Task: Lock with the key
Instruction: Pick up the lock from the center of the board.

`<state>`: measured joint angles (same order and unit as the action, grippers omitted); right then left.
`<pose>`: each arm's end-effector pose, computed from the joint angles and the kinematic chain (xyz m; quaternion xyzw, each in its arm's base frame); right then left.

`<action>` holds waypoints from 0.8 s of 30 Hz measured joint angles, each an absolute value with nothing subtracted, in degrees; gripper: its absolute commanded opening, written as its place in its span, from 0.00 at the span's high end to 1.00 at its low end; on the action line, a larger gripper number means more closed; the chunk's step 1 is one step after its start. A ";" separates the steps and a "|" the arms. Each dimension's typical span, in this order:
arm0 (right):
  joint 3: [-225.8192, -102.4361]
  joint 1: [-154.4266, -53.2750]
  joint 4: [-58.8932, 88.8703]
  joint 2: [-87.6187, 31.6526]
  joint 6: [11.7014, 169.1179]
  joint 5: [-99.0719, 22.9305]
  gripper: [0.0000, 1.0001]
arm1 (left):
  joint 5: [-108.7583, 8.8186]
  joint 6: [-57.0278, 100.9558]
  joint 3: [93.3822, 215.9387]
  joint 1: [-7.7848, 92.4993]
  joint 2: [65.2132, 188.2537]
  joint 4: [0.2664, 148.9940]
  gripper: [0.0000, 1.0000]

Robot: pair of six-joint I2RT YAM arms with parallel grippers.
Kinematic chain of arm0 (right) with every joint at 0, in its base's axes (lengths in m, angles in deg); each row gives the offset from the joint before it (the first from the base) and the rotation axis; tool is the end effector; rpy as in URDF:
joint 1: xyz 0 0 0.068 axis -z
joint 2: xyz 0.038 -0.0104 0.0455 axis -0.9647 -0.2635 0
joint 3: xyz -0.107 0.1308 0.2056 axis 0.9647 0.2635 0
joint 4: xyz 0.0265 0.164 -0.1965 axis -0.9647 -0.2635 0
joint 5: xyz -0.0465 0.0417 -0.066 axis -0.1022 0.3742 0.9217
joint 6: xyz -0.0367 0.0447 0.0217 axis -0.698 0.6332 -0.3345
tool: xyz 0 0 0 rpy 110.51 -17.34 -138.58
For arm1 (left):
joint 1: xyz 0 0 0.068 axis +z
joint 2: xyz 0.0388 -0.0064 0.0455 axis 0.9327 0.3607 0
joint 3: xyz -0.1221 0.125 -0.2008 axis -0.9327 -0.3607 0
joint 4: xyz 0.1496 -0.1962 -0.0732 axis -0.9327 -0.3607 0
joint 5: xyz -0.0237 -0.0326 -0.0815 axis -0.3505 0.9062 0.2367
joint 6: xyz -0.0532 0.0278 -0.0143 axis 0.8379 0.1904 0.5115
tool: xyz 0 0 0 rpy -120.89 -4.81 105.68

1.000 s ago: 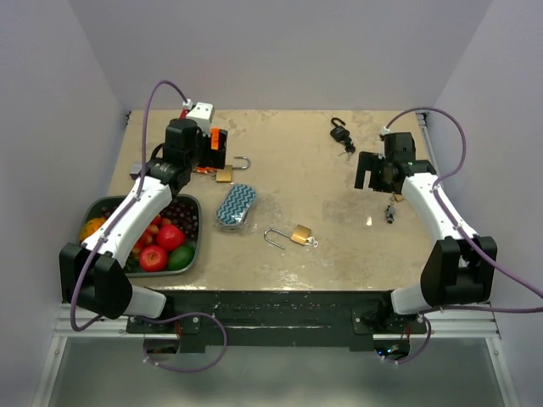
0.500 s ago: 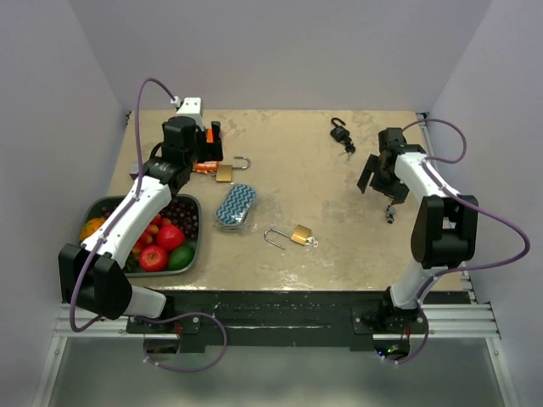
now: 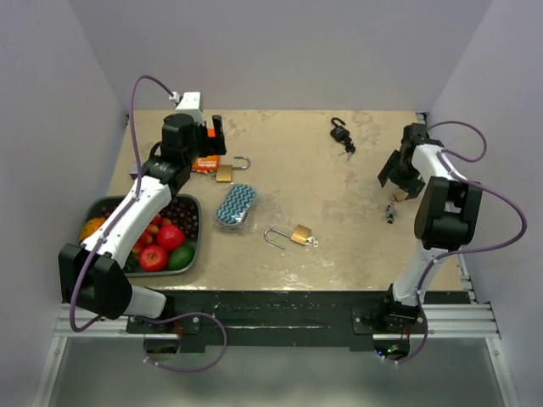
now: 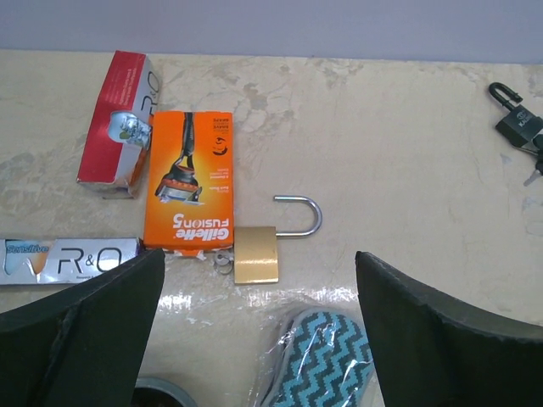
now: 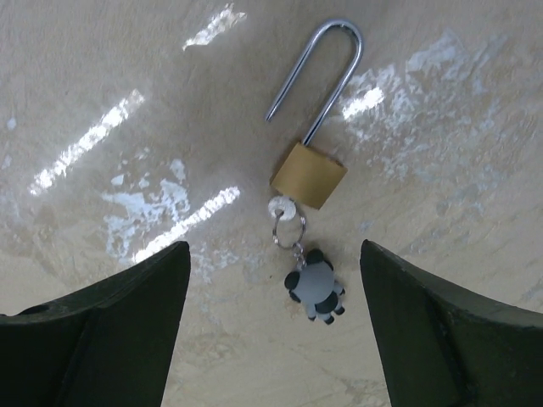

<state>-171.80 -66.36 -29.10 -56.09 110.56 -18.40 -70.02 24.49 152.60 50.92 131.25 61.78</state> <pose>0.3815 -0.0658 0.1925 0.3143 0.9286 -0.0748 0.1824 0.3210 -0.0939 0.3428 -0.0311 0.8191 -0.0752 0.5678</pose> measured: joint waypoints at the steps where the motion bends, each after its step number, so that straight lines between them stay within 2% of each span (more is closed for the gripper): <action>1: -172.35 -65.58 -28.86 -56.85 110.27 -18.97 0.19 | -69.70 24.45 152.60 50.92 131.25 62.16 0.02; 9: -174.62 -60.81 -26.76 -61.44 108.59 -22.33 0.27 | -67.25 24.76 152.60 51.62 131.36 62.68 0.04; 24: -174.38 -59.17 -25.17 -64.33 107.98 -23.14 0.48 | -65.89 24.86 152.60 53.33 131.84 62.68 0.05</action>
<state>-174.38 -59.17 -25.17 -64.33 107.98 -23.14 -65.89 24.86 152.60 53.33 131.84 62.68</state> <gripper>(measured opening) 0.551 0.952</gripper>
